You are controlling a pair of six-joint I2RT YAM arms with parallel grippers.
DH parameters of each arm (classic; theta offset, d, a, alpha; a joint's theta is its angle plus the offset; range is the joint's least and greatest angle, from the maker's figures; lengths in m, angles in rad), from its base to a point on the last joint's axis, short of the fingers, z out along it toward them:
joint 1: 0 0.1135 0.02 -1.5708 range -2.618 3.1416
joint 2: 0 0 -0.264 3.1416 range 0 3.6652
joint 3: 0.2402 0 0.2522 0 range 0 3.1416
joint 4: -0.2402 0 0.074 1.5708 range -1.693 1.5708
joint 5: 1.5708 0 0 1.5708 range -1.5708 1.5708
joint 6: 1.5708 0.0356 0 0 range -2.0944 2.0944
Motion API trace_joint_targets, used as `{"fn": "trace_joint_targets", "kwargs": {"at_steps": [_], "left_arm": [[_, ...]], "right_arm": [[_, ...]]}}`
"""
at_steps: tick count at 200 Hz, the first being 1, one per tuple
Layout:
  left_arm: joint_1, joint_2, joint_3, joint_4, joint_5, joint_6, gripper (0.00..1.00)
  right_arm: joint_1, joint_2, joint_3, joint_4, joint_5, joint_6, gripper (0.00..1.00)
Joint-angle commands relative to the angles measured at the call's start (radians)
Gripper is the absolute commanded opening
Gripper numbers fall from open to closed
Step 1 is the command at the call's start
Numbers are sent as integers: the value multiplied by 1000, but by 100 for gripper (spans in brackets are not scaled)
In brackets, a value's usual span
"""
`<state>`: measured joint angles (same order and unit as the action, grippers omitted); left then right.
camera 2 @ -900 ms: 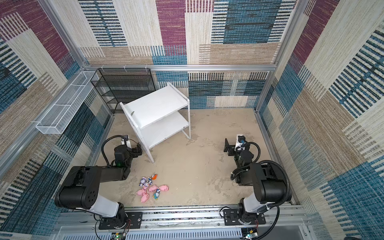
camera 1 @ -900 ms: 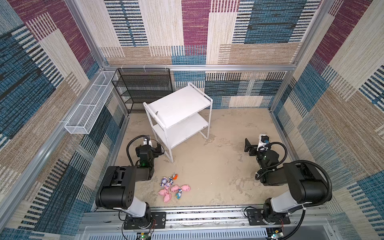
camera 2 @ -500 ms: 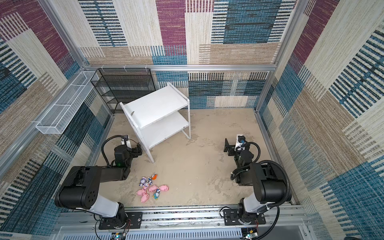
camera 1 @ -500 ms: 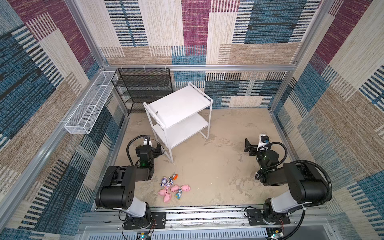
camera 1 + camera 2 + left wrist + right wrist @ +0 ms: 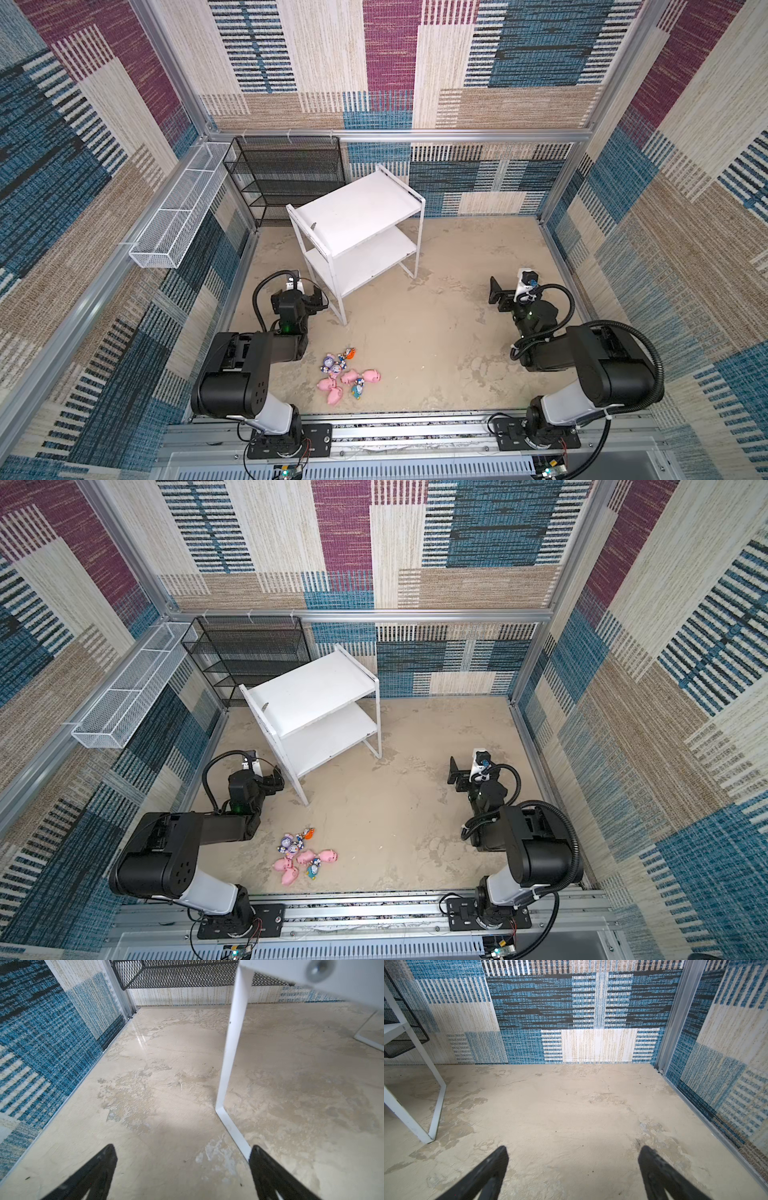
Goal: Place and organize the plastic toys onto the shelf
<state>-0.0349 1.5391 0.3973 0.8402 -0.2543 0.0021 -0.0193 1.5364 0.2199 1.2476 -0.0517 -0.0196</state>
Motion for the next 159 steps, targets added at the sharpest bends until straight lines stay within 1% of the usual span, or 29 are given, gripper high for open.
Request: {"fn": "trace_joint_targets", "kwargs": {"at_steps": [1,32,36,39,61,80,102,127,144,159], "left_arm": [[1,-33,20,-28,35,3,98],[0,-102,82,-201,8,-9,98],[-2,-107,93,-216,-4,-14,98],[-2,-112,101,-264,-16,-21,98],[-8,-140,169,-437,-113,-95,98],[-21,-175,224,-581,-203,-176,98],[-48,-236,299,-825,-334,-299,99],[-82,-324,380,-1120,-444,-441,99],[-106,-388,427,-1312,-476,-550,99],[-112,-445,458,-1448,-449,-624,99]], "right_arm": [[1,-2,1,15,-2,-8,100],[1,-1,2,15,-2,-8,100],[1,-1,2,15,-2,-8,100],[1,-1,2,15,-3,-8,100],[1,-2,2,15,-2,-8,100],[1,-2,2,15,-3,-8,100],[0,-1,2,15,-2,-7,100],[1,-3,2,15,-2,-8,100],[1,-2,2,15,-2,-6,100],[0,0,7,10,-5,-6,100]]}}
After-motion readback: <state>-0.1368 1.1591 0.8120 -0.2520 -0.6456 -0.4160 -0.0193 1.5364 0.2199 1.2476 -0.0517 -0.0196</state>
